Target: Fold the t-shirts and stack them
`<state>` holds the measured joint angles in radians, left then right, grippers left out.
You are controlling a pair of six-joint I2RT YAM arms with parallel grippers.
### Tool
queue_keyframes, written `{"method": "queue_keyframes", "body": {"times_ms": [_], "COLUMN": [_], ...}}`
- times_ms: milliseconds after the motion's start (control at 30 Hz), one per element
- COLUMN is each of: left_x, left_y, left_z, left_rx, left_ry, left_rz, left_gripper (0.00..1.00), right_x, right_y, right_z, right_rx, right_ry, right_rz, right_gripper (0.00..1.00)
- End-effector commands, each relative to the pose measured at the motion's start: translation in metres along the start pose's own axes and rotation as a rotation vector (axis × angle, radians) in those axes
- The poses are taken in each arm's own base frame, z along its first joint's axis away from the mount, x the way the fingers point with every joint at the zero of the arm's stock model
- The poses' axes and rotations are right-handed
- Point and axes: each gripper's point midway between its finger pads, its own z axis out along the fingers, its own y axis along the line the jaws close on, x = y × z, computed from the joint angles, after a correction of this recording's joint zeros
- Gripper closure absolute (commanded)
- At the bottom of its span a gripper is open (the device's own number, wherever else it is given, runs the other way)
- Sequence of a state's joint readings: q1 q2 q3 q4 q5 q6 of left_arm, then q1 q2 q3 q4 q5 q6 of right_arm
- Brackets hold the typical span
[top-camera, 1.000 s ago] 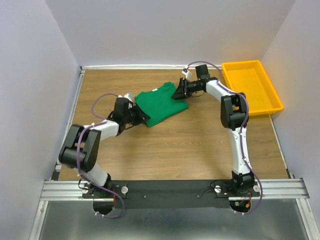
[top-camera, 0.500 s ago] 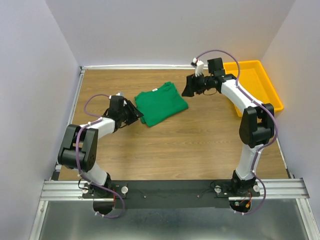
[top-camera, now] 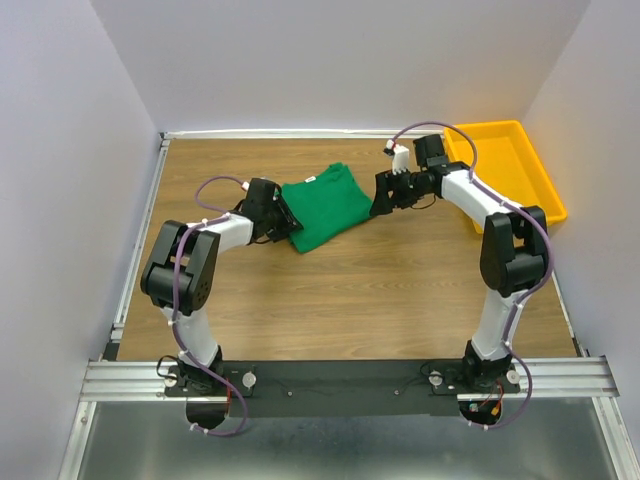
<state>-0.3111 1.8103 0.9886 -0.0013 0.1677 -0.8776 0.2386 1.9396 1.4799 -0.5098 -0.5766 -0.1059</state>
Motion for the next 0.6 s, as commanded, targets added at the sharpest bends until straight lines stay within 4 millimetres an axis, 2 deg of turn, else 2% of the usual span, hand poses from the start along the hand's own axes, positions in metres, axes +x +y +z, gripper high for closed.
{"method": "queue_keyframes", "body": {"times_ms": [0, 33, 100, 200, 233, 400, 533, 567], "left_x": [0.019, 0.016, 0.009, -0.004, -0.007, -0.023, -0.056, -0.073], "left_y": [0.019, 0.016, 0.008, 0.0, -0.003, 0.001, 0.029, 0.051], "left_z": [0.009, 0.007, 0.001, -0.005, -0.008, -0.009, -0.017, -0.023], "left_rx": [-0.074, -0.067, -0.043, -0.015, -0.003, 0.03, 0.008, -0.025], "left_ry": [0.055, 0.045, 0.019, -0.013, -0.016, -0.023, -0.042, -0.051], "left_rz": [-0.006, -0.006, -0.002, -0.003, -0.003, 0.004, 0.002, 0.005], "left_gripper": [0.55, 0.66, 0.8, 0.92, 1.0, 1.0, 1.0, 1.0], "right_x": [-0.005, -0.003, -0.003, -0.003, -0.001, -0.002, -0.005, -0.005], "right_y": [0.001, 0.001, 0.001, 0.001, 0.001, -0.001, -0.005, -0.006], "right_z": [-0.013, -0.013, -0.013, -0.013, -0.012, -0.014, -0.018, -0.018], "right_rx": [0.027, 0.028, 0.03, 0.027, 0.025, 0.033, 0.051, 0.054], "right_ry": [-0.024, -0.021, -0.021, -0.02, -0.017, -0.02, -0.029, -0.029], "right_rz": [-0.02, -0.019, -0.021, -0.019, -0.016, -0.017, -0.026, -0.029], "right_gripper": [0.22, 0.22, 0.22, 0.22, 0.22, 0.22, 0.22, 0.22]}}
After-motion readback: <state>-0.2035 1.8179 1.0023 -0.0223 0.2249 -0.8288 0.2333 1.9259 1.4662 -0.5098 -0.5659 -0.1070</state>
